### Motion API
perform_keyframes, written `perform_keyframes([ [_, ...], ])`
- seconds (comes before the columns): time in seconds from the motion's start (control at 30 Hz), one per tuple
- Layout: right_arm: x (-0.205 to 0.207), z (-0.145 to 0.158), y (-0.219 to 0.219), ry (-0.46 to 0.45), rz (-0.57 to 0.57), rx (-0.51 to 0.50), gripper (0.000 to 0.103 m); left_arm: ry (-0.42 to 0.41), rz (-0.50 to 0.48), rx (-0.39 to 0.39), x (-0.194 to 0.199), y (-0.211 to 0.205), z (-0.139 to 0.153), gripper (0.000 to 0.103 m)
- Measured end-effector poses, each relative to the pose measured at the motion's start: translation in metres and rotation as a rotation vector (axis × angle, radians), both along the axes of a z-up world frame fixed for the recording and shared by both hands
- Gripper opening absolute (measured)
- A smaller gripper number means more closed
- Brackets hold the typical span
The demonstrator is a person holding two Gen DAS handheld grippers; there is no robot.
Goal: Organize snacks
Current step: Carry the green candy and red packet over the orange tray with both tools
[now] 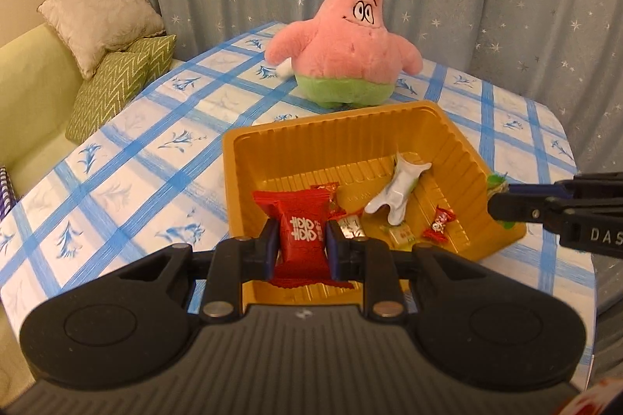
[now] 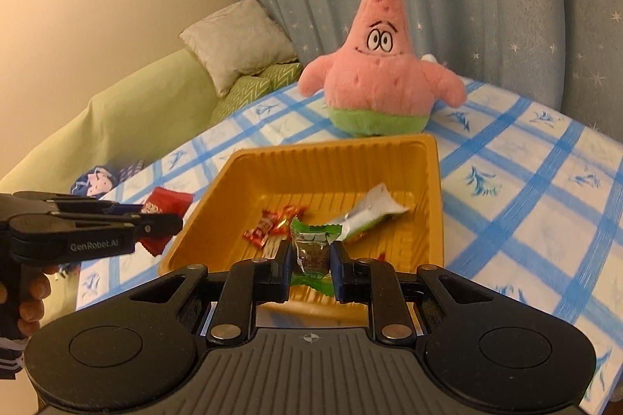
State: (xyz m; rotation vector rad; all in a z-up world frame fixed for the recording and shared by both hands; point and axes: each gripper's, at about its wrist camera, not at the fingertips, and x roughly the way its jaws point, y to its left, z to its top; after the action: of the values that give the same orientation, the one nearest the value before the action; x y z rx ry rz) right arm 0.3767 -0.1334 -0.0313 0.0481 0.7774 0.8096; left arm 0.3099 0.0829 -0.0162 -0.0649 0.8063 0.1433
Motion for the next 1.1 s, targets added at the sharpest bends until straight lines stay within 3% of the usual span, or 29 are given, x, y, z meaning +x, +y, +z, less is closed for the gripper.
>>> perform_keyframes([
  [0.5, 0.025, -0.016, 0.006, 0.031, -0.043, -0.029, 0.021, 0.068, -0.016, 0.003, 0.034, 0.002, -0.029, 0.023],
  [1.1, 0.033, -0.024, 0.004, 0.051, -0.063, -0.041, 0.021, 0.120, -0.031, -0.008, 0.043, 0.004, -0.049, 0.023],
])
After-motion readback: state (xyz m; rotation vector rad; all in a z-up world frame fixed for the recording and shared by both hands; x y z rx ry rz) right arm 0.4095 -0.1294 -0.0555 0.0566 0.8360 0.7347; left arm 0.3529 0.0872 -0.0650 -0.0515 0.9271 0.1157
